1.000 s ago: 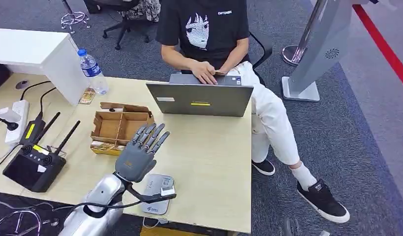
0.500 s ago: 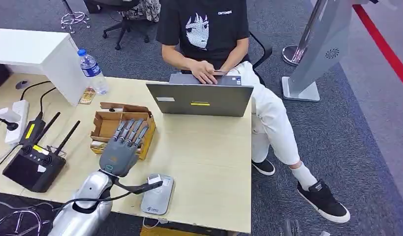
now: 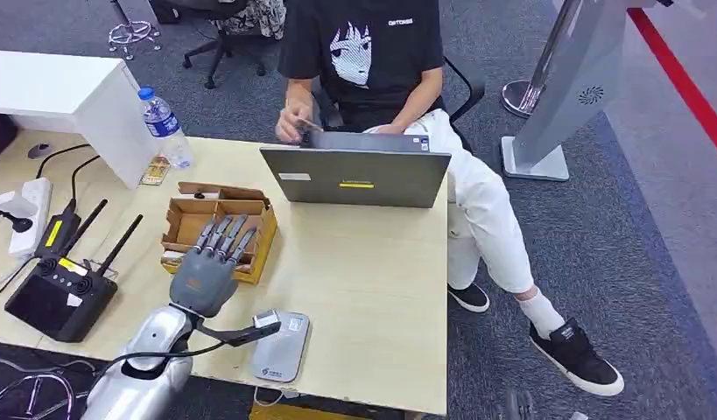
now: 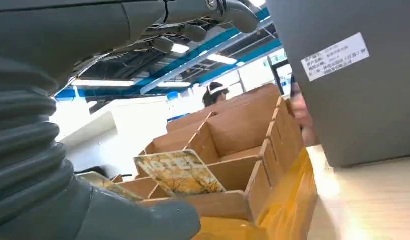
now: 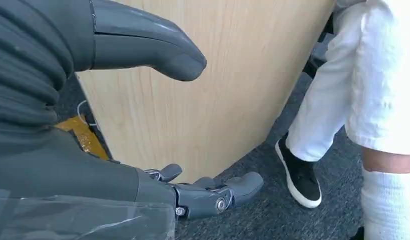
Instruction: Pass the card to the sensor for recognition and then transmit it.
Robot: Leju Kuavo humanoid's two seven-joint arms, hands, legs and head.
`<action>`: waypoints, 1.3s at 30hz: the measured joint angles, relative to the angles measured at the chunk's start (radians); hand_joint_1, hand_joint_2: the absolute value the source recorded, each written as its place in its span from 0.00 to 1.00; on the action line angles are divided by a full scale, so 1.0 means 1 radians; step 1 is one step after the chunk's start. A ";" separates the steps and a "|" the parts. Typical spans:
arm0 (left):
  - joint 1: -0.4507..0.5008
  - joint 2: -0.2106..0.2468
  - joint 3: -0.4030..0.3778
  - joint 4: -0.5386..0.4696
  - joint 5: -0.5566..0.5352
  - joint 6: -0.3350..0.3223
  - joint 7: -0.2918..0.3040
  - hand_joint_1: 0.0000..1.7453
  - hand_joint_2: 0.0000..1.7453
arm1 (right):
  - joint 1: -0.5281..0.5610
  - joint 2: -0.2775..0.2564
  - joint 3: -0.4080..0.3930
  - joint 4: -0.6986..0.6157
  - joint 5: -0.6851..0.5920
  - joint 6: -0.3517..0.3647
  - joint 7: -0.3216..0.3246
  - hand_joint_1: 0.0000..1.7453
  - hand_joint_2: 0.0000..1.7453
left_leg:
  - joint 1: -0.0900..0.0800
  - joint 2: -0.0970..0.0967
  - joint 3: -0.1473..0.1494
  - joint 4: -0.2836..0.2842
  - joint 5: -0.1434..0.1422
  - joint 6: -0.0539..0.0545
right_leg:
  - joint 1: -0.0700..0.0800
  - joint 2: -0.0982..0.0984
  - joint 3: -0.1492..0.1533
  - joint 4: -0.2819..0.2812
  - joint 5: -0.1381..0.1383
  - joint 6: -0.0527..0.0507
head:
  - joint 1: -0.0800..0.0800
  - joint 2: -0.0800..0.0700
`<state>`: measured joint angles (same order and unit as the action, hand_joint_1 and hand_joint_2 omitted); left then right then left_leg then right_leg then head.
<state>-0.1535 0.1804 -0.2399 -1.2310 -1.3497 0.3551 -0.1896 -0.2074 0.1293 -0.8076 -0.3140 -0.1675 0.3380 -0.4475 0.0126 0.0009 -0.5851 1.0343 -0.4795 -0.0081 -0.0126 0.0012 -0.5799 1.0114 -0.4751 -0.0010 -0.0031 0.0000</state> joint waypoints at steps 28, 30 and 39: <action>0.012 0.009 0.056 0.037 0.030 -0.037 -0.031 1.00 1.00 | 0.000 0.000 0.000 0.000 0.001 0.001 0.000 0.00 1.00 | 0.000 0.000 0.000 0.000 0.000 0.000 | 0.000 0.000 0.000 0.000 0.000 0.000 | 0.000 0.000; 0.012 0.009 0.056 0.040 0.031 -0.039 -0.031 1.00 1.00 | 0.000 0.000 0.000 0.000 0.001 0.002 0.001 0.00 1.00 | 0.000 0.000 0.000 0.000 0.000 0.000 | 0.000 0.000 0.000 0.000 0.000 0.000 | 0.000 0.000; 0.010 0.010 0.061 0.043 0.038 -0.047 -0.035 1.00 1.00 | 0.000 0.000 0.000 0.000 0.001 0.004 0.005 0.00 1.00 | 0.000 0.000 0.000 0.000 0.000 0.000 | 0.000 0.000 0.000 0.000 0.000 0.000 | 0.000 0.000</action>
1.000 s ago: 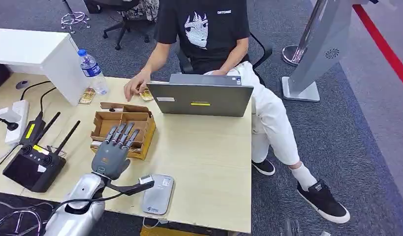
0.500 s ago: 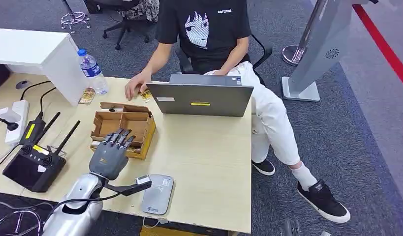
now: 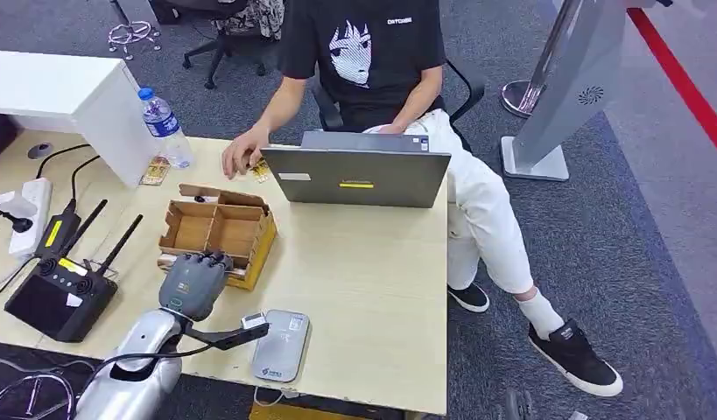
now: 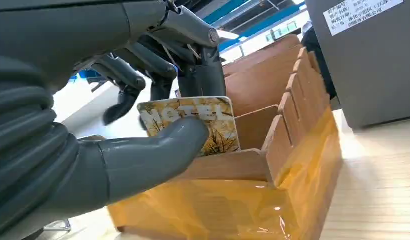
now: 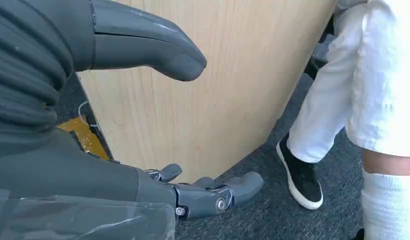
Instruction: Pass the card to the sensor for recognition and then transmit it.
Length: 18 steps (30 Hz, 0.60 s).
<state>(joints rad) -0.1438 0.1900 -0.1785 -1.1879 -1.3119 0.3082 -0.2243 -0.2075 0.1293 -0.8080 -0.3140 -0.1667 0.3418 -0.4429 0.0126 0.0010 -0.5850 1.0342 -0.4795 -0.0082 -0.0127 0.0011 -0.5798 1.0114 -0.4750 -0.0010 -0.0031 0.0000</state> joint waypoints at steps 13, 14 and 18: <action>-0.020 -0.075 0.080 -0.127 0.074 0.140 -0.107 1.00 1.00 | -0.003 0.001 0.000 0.000 0.006 -0.008 0.003 0.00 1.00 | 0.000 0.000 0.000 0.000 0.000 0.000 | 0.000 0.000 0.000 0.000 0.000 0.000 | 0.000 0.000; -0.028 -0.078 0.088 -0.142 0.077 0.135 -0.112 1.00 1.00 | -0.003 0.001 0.001 0.000 0.008 -0.008 0.003 0.00 1.00 | 0.000 0.000 0.000 0.000 0.000 0.000 | 0.000 -0.001 0.000 0.000 0.000 0.000 | 0.000 0.000; -0.078 -0.082 0.120 -0.182 0.105 0.087 -0.113 1.00 1.00 | -0.006 0.001 0.002 0.000 0.021 -0.008 0.011 0.00 1.00 | 0.000 -0.001 0.000 0.000 0.001 0.000 | 0.000 -0.001 0.000 0.000 0.000 0.000 | 0.000 0.000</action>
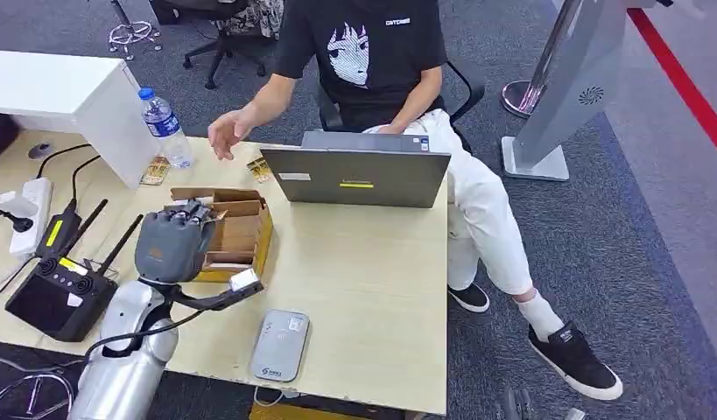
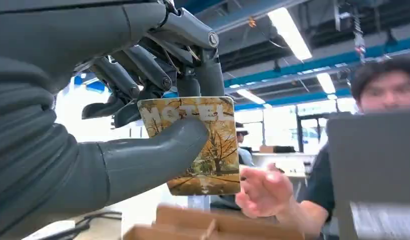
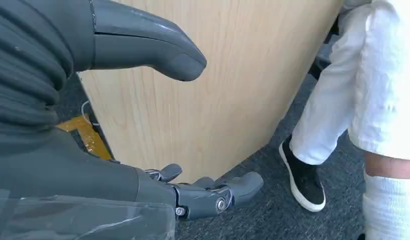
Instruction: Pass the card to the sensor for recognition and then transmit it.
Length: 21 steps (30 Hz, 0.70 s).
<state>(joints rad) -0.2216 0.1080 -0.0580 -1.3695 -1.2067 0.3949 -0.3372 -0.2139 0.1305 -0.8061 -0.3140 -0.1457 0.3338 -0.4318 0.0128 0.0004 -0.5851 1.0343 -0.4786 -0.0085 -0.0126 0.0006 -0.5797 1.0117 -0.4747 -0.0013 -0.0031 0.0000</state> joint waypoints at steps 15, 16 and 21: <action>-0.136 0.000 0.123 0.039 0.032 -0.060 -0.009 0.93 1.00 | -0.014 0.002 0.019 0.000 0.011 -0.010 0.008 0.00 1.00 | 0.000 0.000 0.000 0.000 0.000 0.000 | 0.000 0.000 0.000 0.000 0.000 0.000 | 0.000 0.000; -0.136 0.000 0.125 0.041 0.031 -0.059 -0.010 0.45 1.00 | -0.014 0.003 0.020 0.000 0.013 -0.010 0.008 0.00 1.00 | 0.000 0.000 0.000 0.000 0.000 0.000 | 0.000 0.000 0.000 0.000 0.000 0.000 | 0.000 0.000; -0.124 -0.008 0.137 0.047 0.031 -0.014 -0.032 0.00 1.00 | -0.014 0.003 0.021 0.000 0.015 -0.010 0.008 0.00 1.00 | 0.000 0.000 0.000 0.000 0.000 0.000 | 0.000 0.000 0.000 0.000 0.000 0.000 | 0.000 0.000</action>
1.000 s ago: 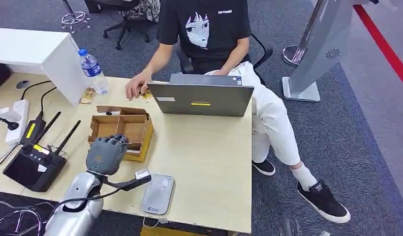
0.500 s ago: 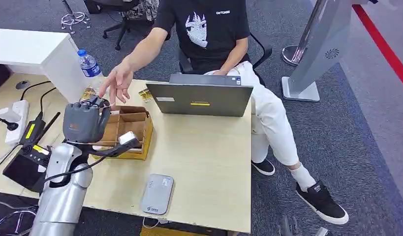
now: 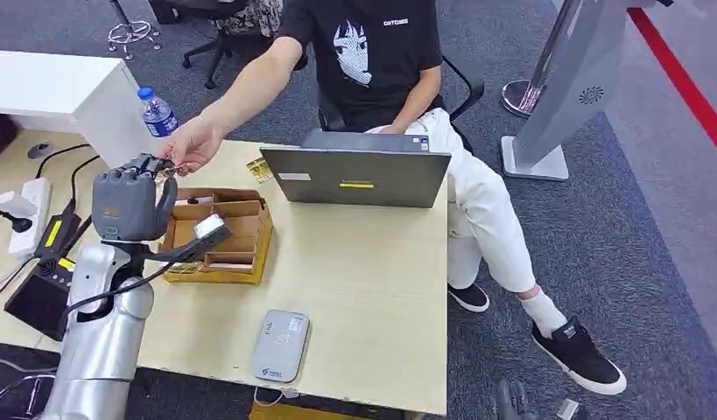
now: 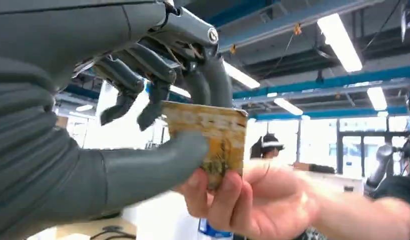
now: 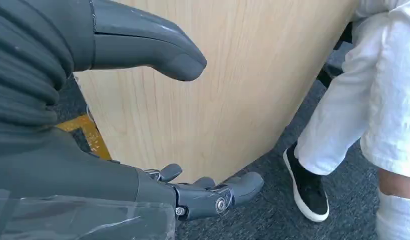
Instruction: Pass the card to the sensor for recognition and then transmit it.
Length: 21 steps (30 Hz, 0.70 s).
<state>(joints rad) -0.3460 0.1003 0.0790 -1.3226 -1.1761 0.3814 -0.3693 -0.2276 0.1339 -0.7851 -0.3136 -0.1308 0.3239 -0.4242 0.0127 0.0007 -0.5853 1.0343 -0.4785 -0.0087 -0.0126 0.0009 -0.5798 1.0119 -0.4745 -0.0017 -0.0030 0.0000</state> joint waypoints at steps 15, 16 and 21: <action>0.095 -0.123 0.152 -0.134 0.235 0.116 -0.179 0.00 1.00 | 0.006 0.002 0.001 0.000 -0.017 0.000 -0.006 0.00 1.00 | 0.000 0.000 0.000 0.000 0.000 0.000 | 0.000 0.000 0.000 0.000 0.000 0.000 | 0.000 0.000; 0.106 -0.143 0.189 -0.163 0.303 0.113 -0.223 0.00 1.00 | 0.009 0.002 0.001 -0.001 -0.019 0.000 -0.008 0.00 1.00 | 0.000 0.000 0.000 0.000 0.000 0.000 | 0.000 0.000 0.000 0.000 0.000 0.000 | 0.000 0.000; 0.180 -0.206 0.361 -0.275 0.628 0.101 -0.322 0.00 1.00 | 0.027 0.002 0.000 -0.008 -0.023 0.002 -0.020 0.00 1.00 | 0.000 0.001 0.000 0.000 -0.001 0.000 | 0.000 0.001 -0.001 0.000 -0.001 0.000 | 0.000 0.000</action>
<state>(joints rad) -0.1657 -0.1053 0.4397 -1.5976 -0.5483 0.4822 -0.6916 -0.2002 0.1362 -0.7855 -0.3219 -0.1541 0.3262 -0.4444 0.0129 0.0018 -0.5855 1.0339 -0.4799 -0.0088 -0.0126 0.0019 -0.5806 1.0116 -0.4755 -0.0016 -0.0030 0.0000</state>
